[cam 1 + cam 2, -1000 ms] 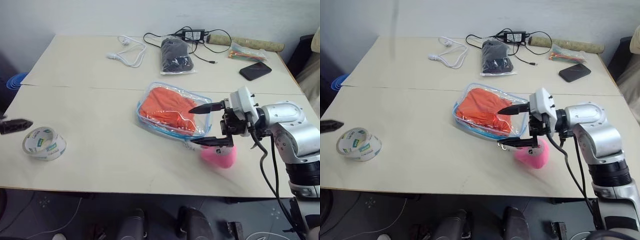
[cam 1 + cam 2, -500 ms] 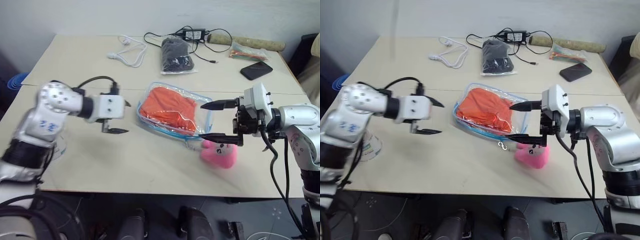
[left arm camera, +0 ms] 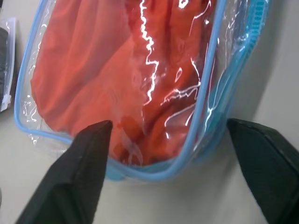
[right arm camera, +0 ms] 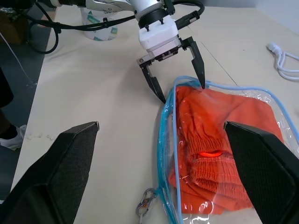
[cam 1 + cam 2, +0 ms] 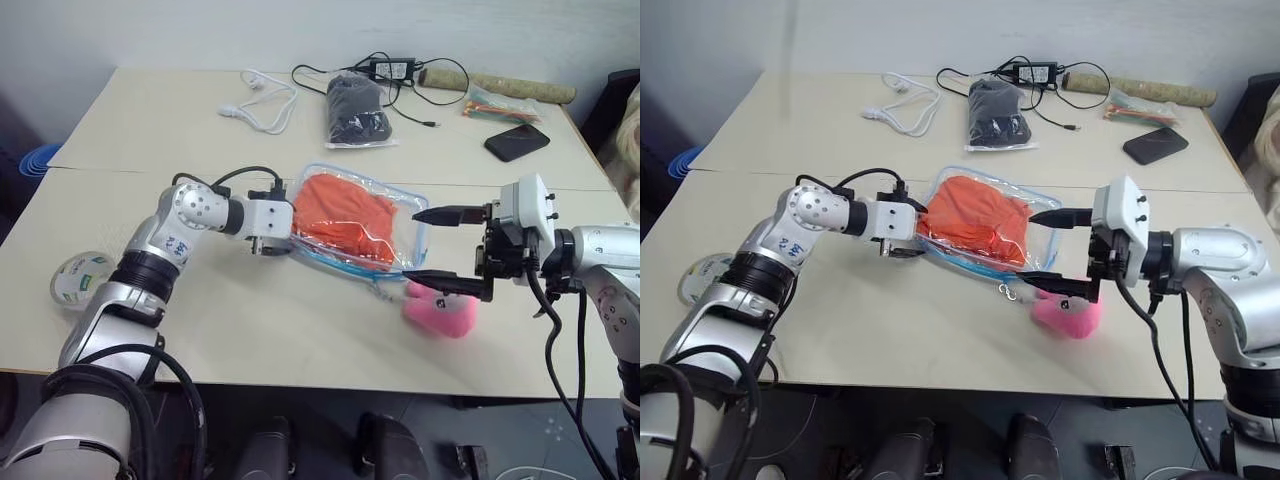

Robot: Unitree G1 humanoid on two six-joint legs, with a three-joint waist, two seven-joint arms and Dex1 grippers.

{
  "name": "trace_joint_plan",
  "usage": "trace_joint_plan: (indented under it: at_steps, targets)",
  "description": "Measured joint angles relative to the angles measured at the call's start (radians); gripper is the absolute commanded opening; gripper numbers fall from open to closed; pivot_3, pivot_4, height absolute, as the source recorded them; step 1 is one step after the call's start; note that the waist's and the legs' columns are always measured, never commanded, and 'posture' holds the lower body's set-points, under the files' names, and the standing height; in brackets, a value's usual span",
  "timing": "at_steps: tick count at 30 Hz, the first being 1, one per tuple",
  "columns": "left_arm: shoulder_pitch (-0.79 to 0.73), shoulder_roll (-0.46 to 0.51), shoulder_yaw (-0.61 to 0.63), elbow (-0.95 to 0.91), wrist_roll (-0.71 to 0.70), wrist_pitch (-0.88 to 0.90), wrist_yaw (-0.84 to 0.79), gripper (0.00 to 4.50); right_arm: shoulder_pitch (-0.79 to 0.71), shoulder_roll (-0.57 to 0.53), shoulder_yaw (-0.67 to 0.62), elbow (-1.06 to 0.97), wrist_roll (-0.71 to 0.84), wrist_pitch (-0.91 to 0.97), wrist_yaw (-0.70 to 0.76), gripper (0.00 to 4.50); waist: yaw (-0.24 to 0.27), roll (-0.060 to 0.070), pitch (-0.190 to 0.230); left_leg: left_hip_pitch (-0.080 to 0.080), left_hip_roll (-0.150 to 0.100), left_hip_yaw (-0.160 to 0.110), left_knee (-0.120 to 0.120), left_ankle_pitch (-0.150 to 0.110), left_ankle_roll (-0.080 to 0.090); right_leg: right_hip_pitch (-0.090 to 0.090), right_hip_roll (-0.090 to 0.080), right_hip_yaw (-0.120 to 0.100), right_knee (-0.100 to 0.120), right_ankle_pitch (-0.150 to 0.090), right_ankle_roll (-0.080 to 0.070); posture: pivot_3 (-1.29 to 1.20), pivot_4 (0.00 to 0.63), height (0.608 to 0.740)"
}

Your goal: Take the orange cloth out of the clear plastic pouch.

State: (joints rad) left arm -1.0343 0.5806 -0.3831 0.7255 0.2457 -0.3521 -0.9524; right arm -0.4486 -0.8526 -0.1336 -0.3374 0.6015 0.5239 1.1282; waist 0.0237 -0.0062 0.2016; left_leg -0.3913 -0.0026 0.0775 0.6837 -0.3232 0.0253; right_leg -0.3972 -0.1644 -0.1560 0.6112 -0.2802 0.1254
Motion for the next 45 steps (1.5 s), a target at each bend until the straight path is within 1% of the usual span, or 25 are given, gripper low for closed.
trace_joint_plan:
  at_steps: [2, 3, 4, 5, 8, 10, 11, 17, 19, 21, 23, 27, 30, 34, 37, 39, 42, 45]
  targets:
    - [0.0, -0.01, 0.002, 0.0, 0.0, -0.002, -0.004, 2.71, 0.005, 0.0, 0.0, -0.002, 0.0, 0.001, -0.002, 4.5, 0.0, 0.0, 0.0, 0.0, 0.0, 0.0, 0.0, 0.0, 0.0, 0.0, 0.0, 0.0, 0.0, 0.0, 0.0, 0.0, 0.15, 0.74]
    - [0.001, -0.013, 0.003, -0.003, -0.001, -0.001, -0.008, 2.52, 0.005, 0.0, 0.0, -0.002, 0.001, 0.001, -0.003, 4.5, 0.0, 0.0, 0.0, 0.0, 0.0, 0.0, 0.0, 0.0, 0.0, 0.0, 0.0, 0.0, 0.0, 0.0, 0.0, 0.0, 0.15, 0.74]
    - [0.003, -0.013, 0.007, -0.009, -0.002, 0.003, -0.011, 2.12, 0.005, 0.0, 0.0, -0.002, 0.002, 0.001, -0.003, 4.5, 0.0, 0.0, 0.0, 0.0, 0.0, 0.0, 0.0, 0.0, 0.0, 0.0, 0.0, 0.0, 0.0, 0.0, 0.0, 0.0, 0.15, 0.74]
    - [0.009, -0.013, 0.013, -0.019, -0.004, 0.008, -0.016, 1.82, 0.005, 0.0, 0.0, -0.002, 0.002, 0.001, -0.003, 4.5, 0.0, 0.0, 0.0, 0.0, 0.0, 0.0, 0.0, 0.0, 0.0, 0.0, 0.0, 0.0, 0.0, 0.0, 0.0, 0.0, 0.15, 0.74]
    - [0.056, -0.012, 0.026, -0.105, -0.016, 0.069, -0.047, 0.85, 0.003, 0.0, 0.001, 0.0, 0.002, 0.0, -0.002, 4.5, 0.0, 0.0, 0.0, 0.0, 0.0, 0.0, 0.0, 0.0, 0.0, 0.0, 0.0, 0.0, 0.0, 0.0, 0.0, 0.0, 0.15, 0.74]
    - [0.098, -0.011, 0.03, -0.19, -0.022, 0.15, -0.065, 0.2, 0.001, 0.0, 0.002, 0.001, 0.002, 0.0, 0.0, 4.5, 0.0, 0.0, 0.0, 0.0, 0.0, -0.001, 0.0, 0.0, 0.0, 0.0, 0.0, 0.0, 0.0, 0.0, 0.0, 0.0, 0.15, 0.74]
    - [0.116, -0.011, 0.03, -0.229, -0.023, 0.184, -0.07, 0.02, 0.0, 0.0, 0.002, 0.003, 0.002, 0.0, 0.001, 4.5, 0.0, 0.0, 0.0, 0.0, 0.0, -0.001, 0.0, 0.0, 0.0, 0.0, 0.0, 0.0, 0.0, 0.0, 0.0, 0.0, 0.15, 0.74]
    - [0.265, 0.007, 0.037, -0.641, 0.017, 0.554, -0.089, 0.02, -0.009, 0.0, 0.008, 0.024, 0.0, -0.004, 0.012, 4.5, 0.0, 0.0, 0.0, 0.0, 0.001, -0.001, 0.001, 0.0, 0.0, 0.001, 0.0, 0.0, 0.0, 0.0, 0.0, 0.0, 0.15, 0.74]
    - [0.301, 0.017, 0.035, -0.75, 0.044, 0.622, -0.085, 0.02, -0.009, 0.0, 0.009, 0.026, 0.0, -0.004, 0.018, 4.5, 0.001, 0.0, 0.0, 0.0, 0.001, -0.002, 0.001, 0.0, 0.0, 0.001, 0.0, 0.0, 0.0, 0.0, 0.0, 0.0, 0.15, 0.74]
    - [0.337, 0.063, 0.021, -0.841, 0.093, 0.648, -0.078, 0.02, -0.003, -0.001, 0.01, 0.026, 0.0, -0.004, 0.03, 4.5, 0.0, 0.0, 0.0, 0.0, 0.001, -0.003, 0.0, 0.0, 0.0, 0.001, 0.0, 0.0, 0.0, 0.0, 0.0, 0.0, 0.15, 0.74]
    - [0.367, 0.098, 0.022, -0.897, 0.12, 0.679, -0.077, 0.02, 0.017, -0.01, 0.01, 0.026, -0.001, -0.004, 0.042, 4.5, 0.001, 0.0, 0.0, 0.001, 0.002, -0.003, 0.0, 0.0, 0.0, 0.001, 0.0, 0.0, 0.0, 0.0, 0.0, 0.0, 0.15, 0.74]
    - [0.42, 0.112, 0.028, -0.985, 0.133, 0.722, -0.066, 0.02, 0.038, -0.014, 0.01, 0.025, -0.002, -0.006, 0.057, 4.5, 0.001, 0.0, 0.0, 0.001, 0.003, -0.008, 0.0, 0.0, 0.0, 0.002, 0.0, 0.0, 0.0, 0.0, 0.0, 0.0, 0.15, 0.74]
    - [0.468, 0.136, 0.048, -1.007, 0.133, 0.732, -0.046, 0.02, 0.062, -0.021, 0.01, 0.026, -0.004, -0.019, 0.07, 4.5, 0.002, 0.0, 0.0, 0.001, 0.003, -0.01, 0.0, 0.0, 0.0, 0.002, 0.0, 0.0, 0.0, 0.0, 0.0, 0.0, 0.15, 0.74]
    - [0.491, 0.126, 0.064, -1.025, 0.128, 0.755, -0.023, 0.02, 0.068, -0.022, 0.01, 0.029, -0.009, -0.024, 0.079, 4.5, 0.003, 0.0, 0.0, 0.001, 0.004, -0.011, 0.001, 0.0, 0.0, 0.003, 0.0, 0.0, 0.0, 0.0, 0.0, 0.0, 0.15, 0.74]
    - [0.492, 0.126, 0.07, -1.019, 0.117, 0.738, -0.008, 0.66, 0.067, -0.022, 0.01, 0.031, -0.01, -0.024, 0.082, 4.5, 0.003, 0.0, 0.0, 0.001, 0.004, -0.011, 0.001, 0.0, 0.0, 0.003, -0.001, 0.0, 0.0, 0.0, 0.0, 0.0, 0.15, 0.74]
    - [0.49, 0.127, 0.077, -0.998, 0.106, 0.714, -0.002, 1.21, 0.067, -0.022, 0.01, 0.032, -0.01, -0.026, 0.085, 4.5, 0.003, 0.0, 0.0, 0.001, 0.004, -0.011, 0.001, 0.0, 0.0, 0.003, -0.001, 0.0, 0.0, 0.0, 0.0, 0.0, 0.15, 0.74]
    - [0.489, 0.132, 0.098, -0.961, 0.08, 0.67, 0.001, 2.23, 0.067, -0.022, 0.01, 0.042, -0.011, -0.032, 0.089, 4.5, 0.002, 0.0, 0.0, 0.001, 0.004, -0.011, 0.001, 0.0, 0.0, 0.003, -0.001, 0.0, 0.0, 0.0, 0.0, 0.0, 0.15, 0.74]
    - [0.497, 0.153, 0.113, -0.958, 0.049, 0.649, -0.013, 3.15, 0.074, -0.036, 0.009, 0.058, -0.021, -0.042, 0.096, 4.5, 0.003, 0.0, 0.0, 0.001, 0.004, -0.011, 0.001, 0.0, 0.0, 0.003, -0.001, -0.001, 0.0, 0.0, 0.0, 0.0, 0.15, 0.74]
